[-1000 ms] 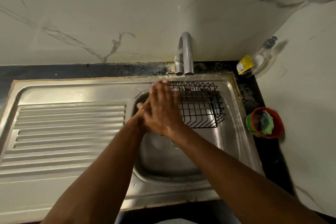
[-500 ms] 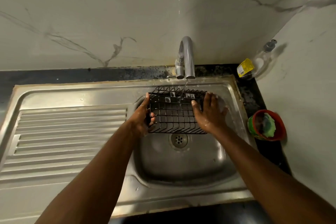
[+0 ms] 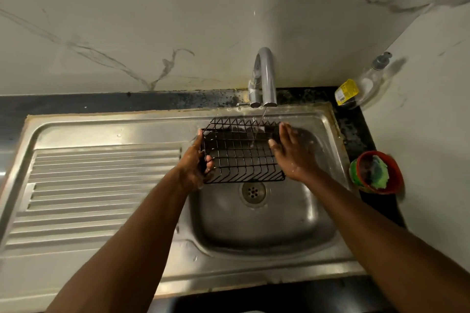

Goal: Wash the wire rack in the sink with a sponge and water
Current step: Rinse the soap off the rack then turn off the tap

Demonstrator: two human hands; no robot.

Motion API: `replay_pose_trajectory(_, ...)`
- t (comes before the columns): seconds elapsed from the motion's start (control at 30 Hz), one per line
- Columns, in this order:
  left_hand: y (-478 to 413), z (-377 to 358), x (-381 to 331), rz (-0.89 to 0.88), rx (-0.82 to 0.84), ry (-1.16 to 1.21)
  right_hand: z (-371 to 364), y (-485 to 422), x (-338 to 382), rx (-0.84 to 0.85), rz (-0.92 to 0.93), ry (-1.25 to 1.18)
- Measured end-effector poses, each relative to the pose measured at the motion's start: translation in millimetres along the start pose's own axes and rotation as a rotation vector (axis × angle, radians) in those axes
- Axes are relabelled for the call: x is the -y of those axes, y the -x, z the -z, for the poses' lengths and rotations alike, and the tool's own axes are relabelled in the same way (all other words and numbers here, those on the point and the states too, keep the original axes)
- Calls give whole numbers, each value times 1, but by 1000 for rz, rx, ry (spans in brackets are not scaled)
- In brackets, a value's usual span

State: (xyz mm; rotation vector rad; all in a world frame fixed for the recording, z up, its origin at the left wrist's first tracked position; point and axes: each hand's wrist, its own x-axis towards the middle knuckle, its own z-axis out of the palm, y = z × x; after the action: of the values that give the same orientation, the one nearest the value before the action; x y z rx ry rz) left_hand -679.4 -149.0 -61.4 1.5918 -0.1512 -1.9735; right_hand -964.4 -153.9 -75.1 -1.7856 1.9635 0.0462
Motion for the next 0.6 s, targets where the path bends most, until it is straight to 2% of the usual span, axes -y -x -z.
replay_pose_trajectory(0.1,0,3,5,29,-4,-17,-10,0,0,157,-152,-176)
replay_pose_trajectory(0.17,0,4,9,46,-22,6,-15,1,5,95,-166,-305)
replay_pose_trajectory(0.3,5,7,9,57,-26,10,-8,11,11,-99,-189,-298)
replay_pose_trajectory(0.4,4,3,10,46,-25,-6,-2,9,8,-123,-263,-287)
replay_pose_trajectory(0.53,2,-12,15,48,16,-13,16,10,-7,-168,-323,-583)
replay_pose_trajectory(0.6,1,-22,17,61,45,-31,20,10,-17,-152,-357,-645)
